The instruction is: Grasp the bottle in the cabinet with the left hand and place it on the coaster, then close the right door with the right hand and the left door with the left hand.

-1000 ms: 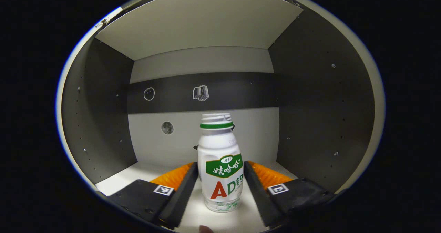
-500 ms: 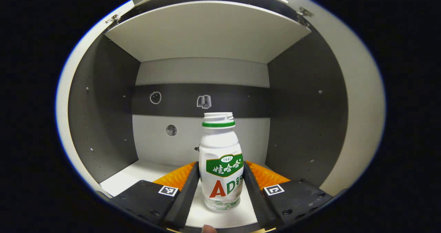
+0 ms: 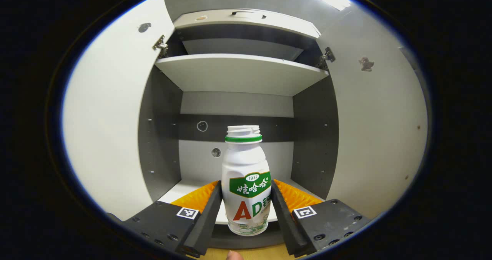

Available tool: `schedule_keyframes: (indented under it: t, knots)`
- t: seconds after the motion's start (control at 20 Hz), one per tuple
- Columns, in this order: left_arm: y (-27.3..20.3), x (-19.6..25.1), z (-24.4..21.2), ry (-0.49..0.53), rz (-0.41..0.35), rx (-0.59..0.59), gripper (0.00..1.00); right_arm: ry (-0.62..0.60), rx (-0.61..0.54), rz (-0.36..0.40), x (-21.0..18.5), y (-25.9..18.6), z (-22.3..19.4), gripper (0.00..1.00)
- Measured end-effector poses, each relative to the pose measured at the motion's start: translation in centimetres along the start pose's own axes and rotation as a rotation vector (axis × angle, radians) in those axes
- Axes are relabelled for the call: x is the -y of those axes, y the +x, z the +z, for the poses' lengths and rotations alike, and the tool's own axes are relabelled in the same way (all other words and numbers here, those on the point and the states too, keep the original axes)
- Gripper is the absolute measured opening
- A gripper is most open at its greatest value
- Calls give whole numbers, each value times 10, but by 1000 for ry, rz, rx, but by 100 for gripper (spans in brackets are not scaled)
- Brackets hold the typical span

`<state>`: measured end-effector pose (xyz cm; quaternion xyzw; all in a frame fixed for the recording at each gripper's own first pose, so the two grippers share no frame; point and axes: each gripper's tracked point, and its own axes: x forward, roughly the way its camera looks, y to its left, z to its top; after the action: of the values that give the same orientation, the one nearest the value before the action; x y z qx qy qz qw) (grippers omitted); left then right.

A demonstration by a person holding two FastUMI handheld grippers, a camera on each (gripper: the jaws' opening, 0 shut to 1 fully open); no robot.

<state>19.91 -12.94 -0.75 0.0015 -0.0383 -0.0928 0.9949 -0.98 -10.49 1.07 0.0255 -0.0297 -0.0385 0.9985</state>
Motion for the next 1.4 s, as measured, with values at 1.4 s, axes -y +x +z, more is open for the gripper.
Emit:
schedule_keyframes:
  t: [1.4]
  knots:
    - [-204,4,-306,30,-119,-163,75,-57,98,52,-46,0,21,98]
